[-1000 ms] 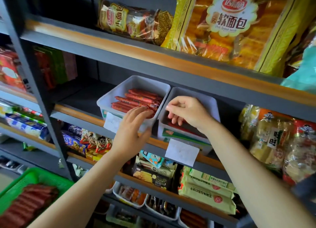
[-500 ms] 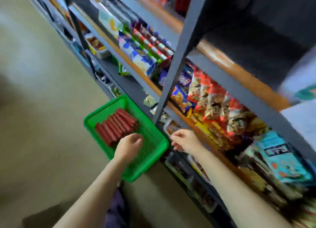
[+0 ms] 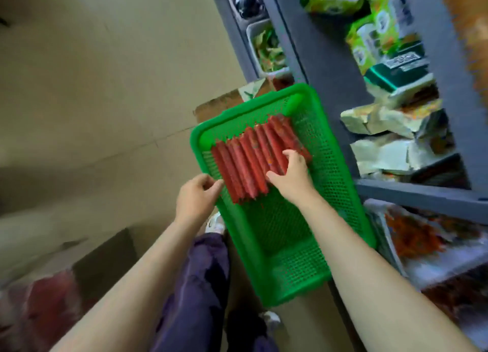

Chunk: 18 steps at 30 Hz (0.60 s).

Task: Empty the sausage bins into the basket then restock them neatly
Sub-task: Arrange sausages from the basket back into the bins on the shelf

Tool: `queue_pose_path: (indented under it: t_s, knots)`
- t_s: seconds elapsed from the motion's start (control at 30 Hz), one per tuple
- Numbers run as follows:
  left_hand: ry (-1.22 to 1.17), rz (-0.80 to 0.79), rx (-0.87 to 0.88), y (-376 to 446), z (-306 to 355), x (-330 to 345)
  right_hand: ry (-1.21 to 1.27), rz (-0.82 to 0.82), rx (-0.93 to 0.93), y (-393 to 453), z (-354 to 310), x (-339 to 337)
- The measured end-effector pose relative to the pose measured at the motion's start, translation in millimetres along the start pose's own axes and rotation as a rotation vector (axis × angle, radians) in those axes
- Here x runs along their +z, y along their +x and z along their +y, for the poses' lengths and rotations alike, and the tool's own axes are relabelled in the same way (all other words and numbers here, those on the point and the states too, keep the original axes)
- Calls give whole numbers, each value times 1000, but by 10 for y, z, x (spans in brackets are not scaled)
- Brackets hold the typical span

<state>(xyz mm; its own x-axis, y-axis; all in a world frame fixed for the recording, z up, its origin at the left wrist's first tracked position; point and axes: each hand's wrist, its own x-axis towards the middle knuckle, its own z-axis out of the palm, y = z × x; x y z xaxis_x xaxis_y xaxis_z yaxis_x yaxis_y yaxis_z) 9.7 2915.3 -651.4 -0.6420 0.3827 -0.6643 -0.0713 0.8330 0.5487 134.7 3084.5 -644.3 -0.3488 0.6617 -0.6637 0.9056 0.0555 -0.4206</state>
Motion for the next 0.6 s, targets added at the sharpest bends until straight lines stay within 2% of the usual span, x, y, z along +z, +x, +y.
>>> queue_pose_path:
  t_s: [0.2,0.3,0.4,0.6]
  knots:
    - [-264,-98,-141,122,-301,51,-215,45,71,430,-122,291]
    - [-382,-162,-138,138,-431,84,-316,119,86,419,-177,440]
    - [-387,-153,-87,159,-441,109,-398,164,87,400,-297,574]
    - [-355,-162,-55,178,-442,89,-374,128,80,446,-378,668]
